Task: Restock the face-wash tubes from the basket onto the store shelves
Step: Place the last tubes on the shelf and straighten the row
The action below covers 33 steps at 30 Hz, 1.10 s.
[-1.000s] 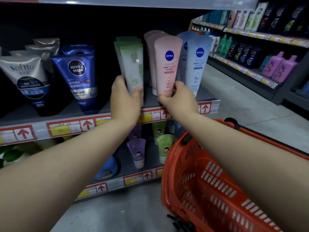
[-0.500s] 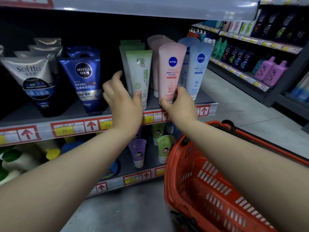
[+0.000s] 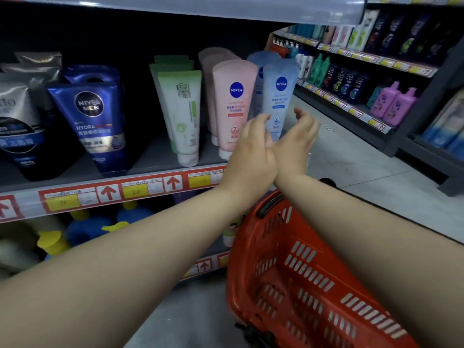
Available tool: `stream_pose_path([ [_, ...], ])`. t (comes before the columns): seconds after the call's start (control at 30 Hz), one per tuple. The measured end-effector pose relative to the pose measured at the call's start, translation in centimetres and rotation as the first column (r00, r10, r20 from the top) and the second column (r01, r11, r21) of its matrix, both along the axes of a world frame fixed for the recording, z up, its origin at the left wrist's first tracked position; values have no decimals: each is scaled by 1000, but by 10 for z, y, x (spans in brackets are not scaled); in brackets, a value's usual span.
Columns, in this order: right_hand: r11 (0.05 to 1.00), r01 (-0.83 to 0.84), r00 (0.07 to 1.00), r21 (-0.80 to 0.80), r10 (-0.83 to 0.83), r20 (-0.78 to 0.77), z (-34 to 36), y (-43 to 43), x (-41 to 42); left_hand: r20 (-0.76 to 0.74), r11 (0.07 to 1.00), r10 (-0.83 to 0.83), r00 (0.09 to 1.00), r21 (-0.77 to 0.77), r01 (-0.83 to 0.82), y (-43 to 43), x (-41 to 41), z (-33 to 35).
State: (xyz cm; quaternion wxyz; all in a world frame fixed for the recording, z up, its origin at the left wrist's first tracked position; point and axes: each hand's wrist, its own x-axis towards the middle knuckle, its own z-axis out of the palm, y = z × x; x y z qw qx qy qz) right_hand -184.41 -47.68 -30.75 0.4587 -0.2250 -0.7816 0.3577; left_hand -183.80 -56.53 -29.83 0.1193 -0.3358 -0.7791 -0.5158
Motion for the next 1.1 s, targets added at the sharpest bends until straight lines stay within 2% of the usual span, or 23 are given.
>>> stream_pose_path([
  [0.17,969,-182,956,-169,214,200,1,27,-12,236,999,38,971,-4,-38,31,-10,0],
  [0.3,970,-210,927,-123,238,290,3,36,-10,252,994,75,965,-94,-53,36,-10,1],
  [0.47,972,-226,937,-62,234,261,0,41,0,208,990,87,974,-124,-62,34,-6,-2],
  [0.7,971,-229,946,-73,240,218,-10,41,-3,207,985,65,976,-167,-30,31,-8,-2],
  [0.83,972,-223,937,-73,234,261,-13,38,-1,221,979,37,975,-202,8,26,-6,-2],
  [0.97,991,-131,957,-13,130,261,-9,32,8,202,975,25,979,-221,20,17,-2,0],
  [1.1,987,-45,992,155,26,121,0,9,27,166,978,43,985,-210,-8,-5,3,10],
])
